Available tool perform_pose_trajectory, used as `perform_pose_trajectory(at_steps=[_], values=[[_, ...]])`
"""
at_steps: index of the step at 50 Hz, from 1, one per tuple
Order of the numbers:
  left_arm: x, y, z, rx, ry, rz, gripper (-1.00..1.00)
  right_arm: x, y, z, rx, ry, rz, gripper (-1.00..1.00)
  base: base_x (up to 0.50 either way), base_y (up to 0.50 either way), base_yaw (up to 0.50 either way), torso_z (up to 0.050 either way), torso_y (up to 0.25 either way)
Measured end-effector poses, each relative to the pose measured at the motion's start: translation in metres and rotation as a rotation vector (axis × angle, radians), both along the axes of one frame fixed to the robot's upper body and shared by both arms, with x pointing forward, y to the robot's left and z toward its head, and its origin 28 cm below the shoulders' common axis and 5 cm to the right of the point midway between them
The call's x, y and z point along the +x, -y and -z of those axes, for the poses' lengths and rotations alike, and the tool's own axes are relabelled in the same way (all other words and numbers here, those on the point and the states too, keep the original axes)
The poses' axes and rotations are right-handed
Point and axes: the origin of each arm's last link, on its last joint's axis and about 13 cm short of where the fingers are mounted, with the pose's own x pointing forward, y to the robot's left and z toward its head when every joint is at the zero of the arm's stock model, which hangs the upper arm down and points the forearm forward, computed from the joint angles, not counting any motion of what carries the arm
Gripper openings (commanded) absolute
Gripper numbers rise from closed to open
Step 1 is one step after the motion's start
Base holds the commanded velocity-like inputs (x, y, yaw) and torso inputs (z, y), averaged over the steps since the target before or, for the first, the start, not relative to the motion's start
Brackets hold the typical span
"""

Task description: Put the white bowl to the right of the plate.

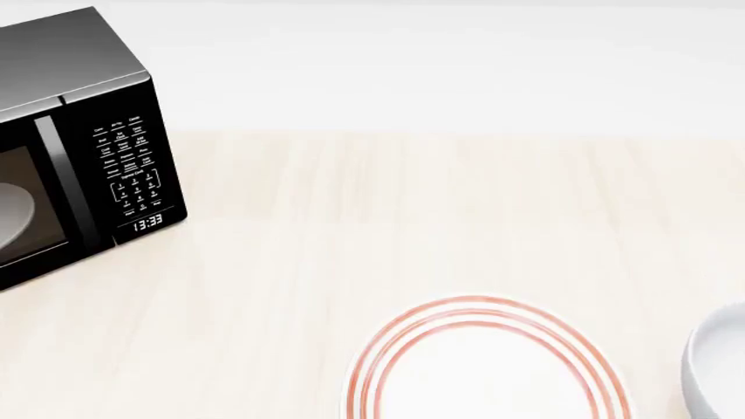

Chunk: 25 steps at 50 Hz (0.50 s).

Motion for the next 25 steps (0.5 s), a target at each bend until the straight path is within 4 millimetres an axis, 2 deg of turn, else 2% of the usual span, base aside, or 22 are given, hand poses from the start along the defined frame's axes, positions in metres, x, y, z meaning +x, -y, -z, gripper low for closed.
perform_pose_trajectory(at_steps=[7, 14, 19, 25], values=[[-0.001, 0.004, 0.001, 0.01, 0.0, 0.029, 1.0, -0.017, -0.025, -0.02, -0.175, 0.089, -0.01, 1.0, 0.0, 0.0, 0.0, 0.0, 0.0], [-0.003, 0.012, 0.001, 0.024, 0.007, 0.083, 1.0, -0.033, -0.058, -0.031, -0.342, 0.187, -0.052, 1.0, 0.0, 0.0, 0.0, 0.0, 0.0], [-0.005, 0.019, 0.001, 0.032, 0.016, 0.135, 1.0, -0.044, -0.085, -0.031, -0.448, 0.254, -0.109, 1.0, 0.0, 0.0, 0.0, 0.0, 0.0], [-0.007, 0.029, 0.0, 0.037, 0.027, 0.208, 1.0, -0.055, -0.115, -0.023, -0.564, 0.319, -0.21, 1.0, 0.0, 0.0, 0.0, 0.0, 0.0]])
